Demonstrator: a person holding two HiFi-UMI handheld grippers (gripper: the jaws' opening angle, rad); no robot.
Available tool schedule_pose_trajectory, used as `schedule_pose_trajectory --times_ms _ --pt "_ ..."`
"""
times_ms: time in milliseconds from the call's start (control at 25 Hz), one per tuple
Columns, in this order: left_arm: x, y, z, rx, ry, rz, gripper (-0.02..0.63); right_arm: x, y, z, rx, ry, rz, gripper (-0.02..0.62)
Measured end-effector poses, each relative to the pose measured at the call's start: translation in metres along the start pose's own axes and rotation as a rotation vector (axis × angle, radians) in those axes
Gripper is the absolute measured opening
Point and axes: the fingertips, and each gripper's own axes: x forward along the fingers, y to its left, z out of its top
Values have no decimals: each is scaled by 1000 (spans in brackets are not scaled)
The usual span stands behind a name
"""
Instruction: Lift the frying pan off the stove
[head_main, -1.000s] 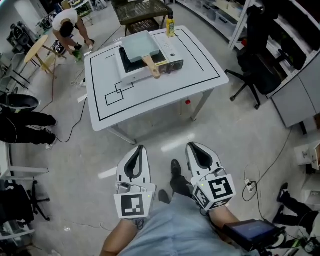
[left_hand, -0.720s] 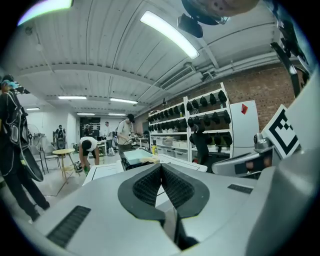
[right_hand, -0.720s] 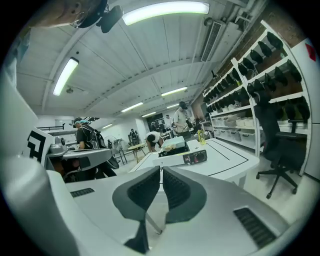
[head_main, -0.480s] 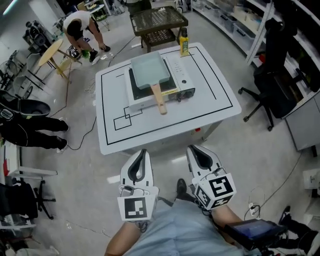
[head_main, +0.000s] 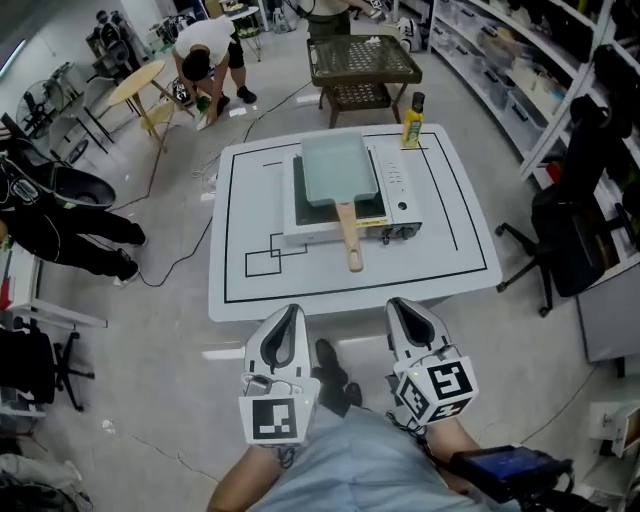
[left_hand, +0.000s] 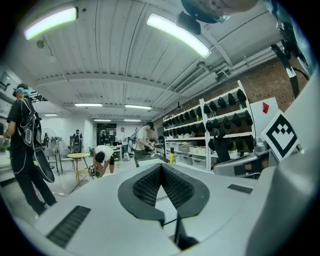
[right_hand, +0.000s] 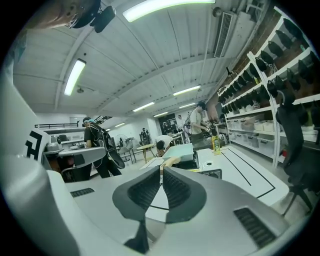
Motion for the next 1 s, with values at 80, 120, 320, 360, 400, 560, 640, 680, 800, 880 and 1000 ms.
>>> schedule_pose_trajectory --times_ms 80,120,320,360,400,560,640,680,800,880,1000 --pt "14 7 -4 -6 9 11 18 14 -6 1 2 10 4 51" --pt "22 11 -6 -8 16 14 18 21 -10 1 6 15 4 51" --pt "65 30 -11 -13 40 18 18 60 -27 3 26 41 -1 51" --pt "73 34 -13 -13 43 18 18 68 -30 3 29 44 -3 51" --pt "81 38 -14 -13 47 16 18 76 -33 4 35 47 -7 51" --pt "108 53 -20 -23 63 17 18 106 -43 7 42 59 -12 51" --pt "119 63 -18 -31 54 22 18 119 -44 13 34 57 -12 51" --pt "125 68 -16 -34 44 25 18 125 -45 17 27 55 -14 51" --pt "139 83 -8 -46 19 36 18 143 -47 30 7 52 -13 51" --pt "149 93 -3 -60 8 45 18 156 -49 40 0 48 -6 51" --pt "167 104 6 -62 -13 46 18 173 -51 53 -11 37 -4 51"
